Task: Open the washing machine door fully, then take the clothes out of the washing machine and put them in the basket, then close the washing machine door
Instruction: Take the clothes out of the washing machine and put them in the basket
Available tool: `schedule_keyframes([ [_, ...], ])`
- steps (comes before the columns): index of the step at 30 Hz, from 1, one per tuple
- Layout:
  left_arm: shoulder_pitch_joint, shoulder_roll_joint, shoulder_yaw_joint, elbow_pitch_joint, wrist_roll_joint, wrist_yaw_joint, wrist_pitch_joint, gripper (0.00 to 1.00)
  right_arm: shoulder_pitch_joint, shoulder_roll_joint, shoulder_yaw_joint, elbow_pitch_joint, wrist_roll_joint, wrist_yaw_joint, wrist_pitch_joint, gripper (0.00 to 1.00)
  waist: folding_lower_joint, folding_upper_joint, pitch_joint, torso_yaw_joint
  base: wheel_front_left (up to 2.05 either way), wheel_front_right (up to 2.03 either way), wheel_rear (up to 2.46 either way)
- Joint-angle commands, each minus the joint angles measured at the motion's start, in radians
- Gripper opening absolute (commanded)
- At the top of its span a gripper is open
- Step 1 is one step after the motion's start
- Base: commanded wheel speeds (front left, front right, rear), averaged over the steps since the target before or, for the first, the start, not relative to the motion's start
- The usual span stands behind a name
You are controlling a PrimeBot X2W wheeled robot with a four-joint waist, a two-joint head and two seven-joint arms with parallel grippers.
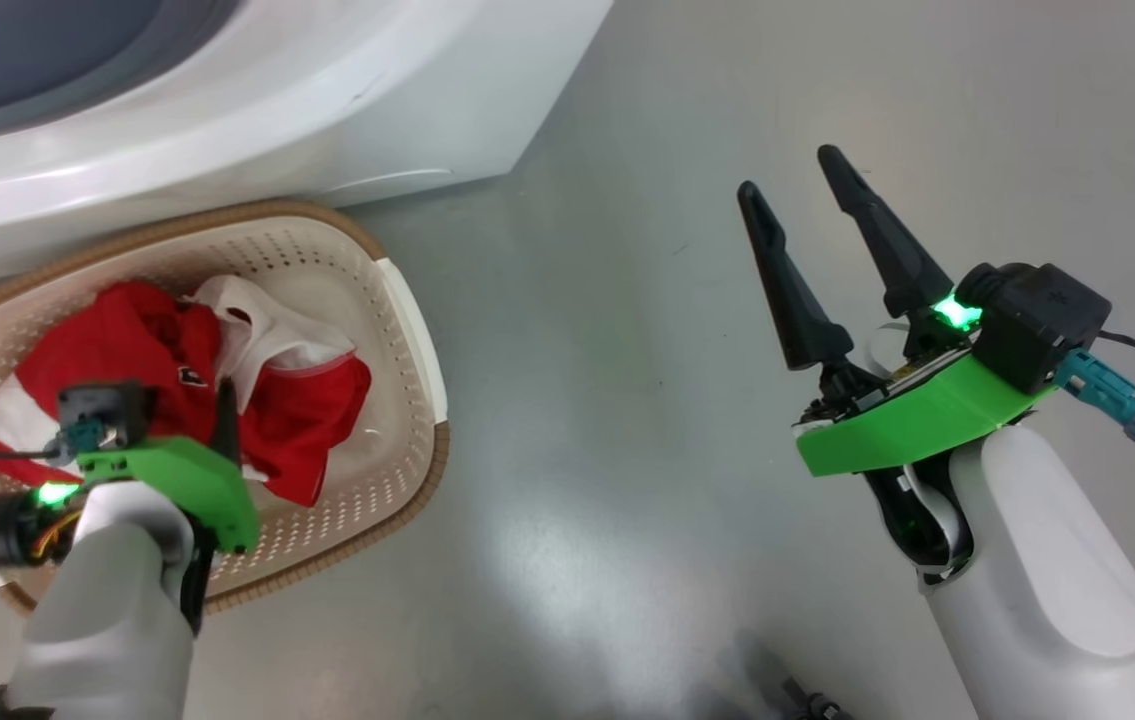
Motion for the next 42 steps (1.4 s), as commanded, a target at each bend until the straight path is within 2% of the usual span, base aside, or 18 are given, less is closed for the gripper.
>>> schedule_keyframes([
  [1,0.009,0.016,0.018,-0.04,-0.014,-0.011,-0.005,1.0,0.021,-0.003,0.005,-0.02,-0.005,0.002,-0.012,1.0,0.0,0.0,-0.014,0.014,0.0,0.0,0.0],
  [14,0.071,-0.001,0.038,-0.203,-0.045,-0.026,-0.005,1.0,0.051,-0.023,-0.014,-0.009,-0.009,0.002,-0.012,1.0,0.0,0.0,-0.091,0.055,0.0,0.0,0.0],
  [28,0.194,-0.014,0.082,-0.413,-0.032,-0.03,-0.005,1.0,0.118,-0.055,-0.026,0.01,-0.01,0.002,-0.012,1.0,0.0,0.0,-0.234,0.097,0.0,0.0,0.0],
  [42,0.348,-0.035,0.15,-0.684,-0.009,-0.031,-0.005,1.0,0.199,-0.087,-0.036,0.026,-0.003,0.002,-0.012,1.0,0.0,0.0,-0.379,0.12,0.0,0.0,0.0],
])
